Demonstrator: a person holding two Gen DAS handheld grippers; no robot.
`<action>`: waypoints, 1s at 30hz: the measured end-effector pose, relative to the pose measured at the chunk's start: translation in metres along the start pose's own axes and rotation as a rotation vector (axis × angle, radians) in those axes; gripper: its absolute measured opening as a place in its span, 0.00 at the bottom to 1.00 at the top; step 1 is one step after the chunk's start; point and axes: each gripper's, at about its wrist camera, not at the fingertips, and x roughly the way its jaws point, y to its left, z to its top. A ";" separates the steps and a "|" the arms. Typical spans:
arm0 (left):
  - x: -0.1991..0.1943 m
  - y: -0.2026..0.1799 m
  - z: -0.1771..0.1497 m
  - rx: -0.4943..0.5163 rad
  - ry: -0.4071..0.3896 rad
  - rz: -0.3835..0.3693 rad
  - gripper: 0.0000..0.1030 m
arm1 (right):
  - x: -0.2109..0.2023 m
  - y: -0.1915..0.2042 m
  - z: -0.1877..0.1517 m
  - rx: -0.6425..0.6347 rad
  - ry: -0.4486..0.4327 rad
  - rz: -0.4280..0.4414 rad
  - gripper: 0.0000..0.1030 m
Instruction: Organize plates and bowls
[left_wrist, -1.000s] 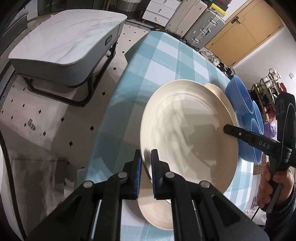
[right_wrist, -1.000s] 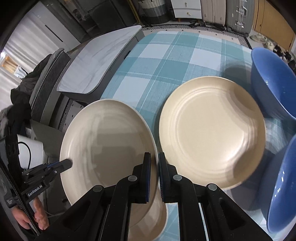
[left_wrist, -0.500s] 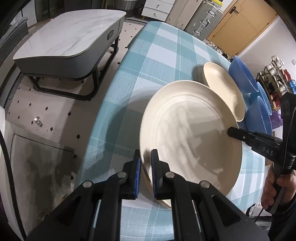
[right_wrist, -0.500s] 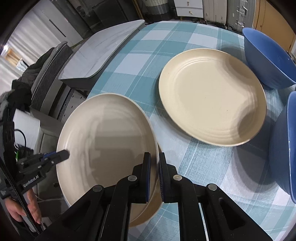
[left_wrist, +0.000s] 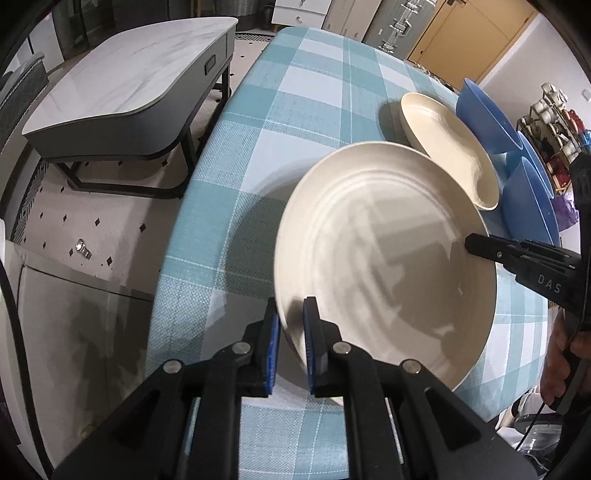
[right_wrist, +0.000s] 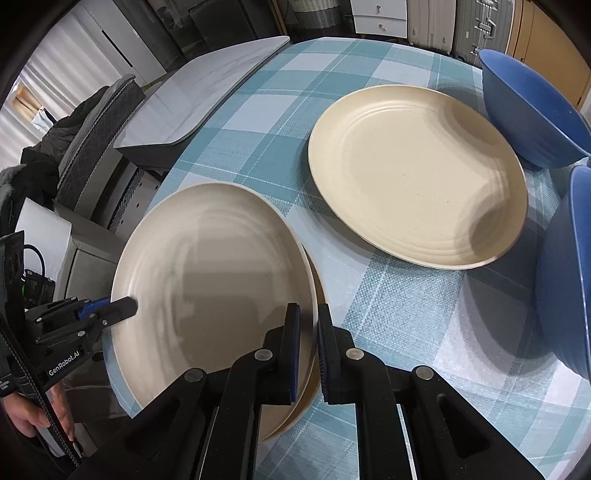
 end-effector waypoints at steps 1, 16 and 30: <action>0.000 0.000 0.000 0.001 0.000 0.001 0.08 | -0.001 0.001 0.000 -0.003 -0.001 -0.002 0.08; 0.004 0.000 -0.001 -0.002 0.021 -0.011 0.13 | -0.007 0.000 -0.005 -0.056 0.001 -0.041 0.08; -0.002 0.005 0.000 -0.013 0.020 -0.035 0.14 | 0.018 0.021 -0.012 -0.219 0.092 -0.152 0.19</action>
